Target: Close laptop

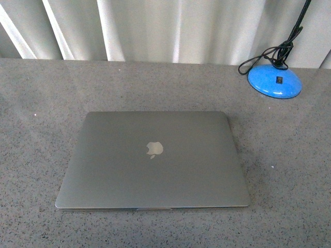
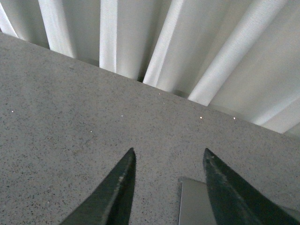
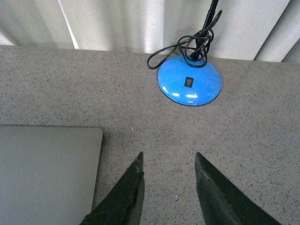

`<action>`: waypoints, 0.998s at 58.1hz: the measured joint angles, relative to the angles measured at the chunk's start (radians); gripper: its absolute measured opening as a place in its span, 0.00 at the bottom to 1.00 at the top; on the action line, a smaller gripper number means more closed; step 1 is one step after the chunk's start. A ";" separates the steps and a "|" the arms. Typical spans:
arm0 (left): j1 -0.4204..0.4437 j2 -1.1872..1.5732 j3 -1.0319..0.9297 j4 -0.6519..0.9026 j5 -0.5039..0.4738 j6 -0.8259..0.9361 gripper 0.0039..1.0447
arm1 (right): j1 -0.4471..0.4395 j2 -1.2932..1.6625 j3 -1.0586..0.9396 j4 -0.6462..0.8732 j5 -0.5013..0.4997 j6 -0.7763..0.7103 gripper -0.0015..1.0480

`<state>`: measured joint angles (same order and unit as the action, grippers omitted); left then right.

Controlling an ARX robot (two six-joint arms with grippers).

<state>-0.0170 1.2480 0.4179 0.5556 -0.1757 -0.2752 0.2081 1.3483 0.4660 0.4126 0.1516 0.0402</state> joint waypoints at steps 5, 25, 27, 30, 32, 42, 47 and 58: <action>0.000 0.000 0.000 0.000 0.000 0.000 0.65 | 0.000 0.000 0.000 -0.001 0.001 0.000 0.47; 0.014 -0.033 -0.187 0.414 0.176 0.228 0.44 | -0.053 -0.006 -0.260 0.709 -0.006 -0.040 0.20; 0.014 -0.063 -0.205 0.413 0.176 0.238 0.37 | -0.060 -0.033 -0.273 0.707 -0.012 -0.041 0.15; 0.014 -0.097 -0.226 0.404 0.176 0.249 0.28 | -0.071 -0.071 -0.296 0.691 -0.023 -0.041 0.07; 0.014 -0.114 -0.238 0.397 0.176 0.252 0.23 | -0.077 -0.092 -0.309 0.678 -0.029 -0.041 0.02; 0.015 -0.209 -0.331 0.399 0.175 0.266 0.03 | -0.115 -0.260 -0.381 0.575 -0.067 -0.044 0.01; 0.015 -0.278 -0.367 0.342 0.176 0.267 0.03 | -0.169 -0.359 -0.407 0.500 -0.137 -0.044 0.01; 0.016 -0.440 -0.393 0.216 0.175 0.267 0.03 | -0.205 -0.524 -0.434 0.370 -0.150 -0.044 0.01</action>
<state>-0.0013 0.8082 0.0254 0.7715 -0.0006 -0.0078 0.0029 0.8246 0.0322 0.7826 0.0017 -0.0040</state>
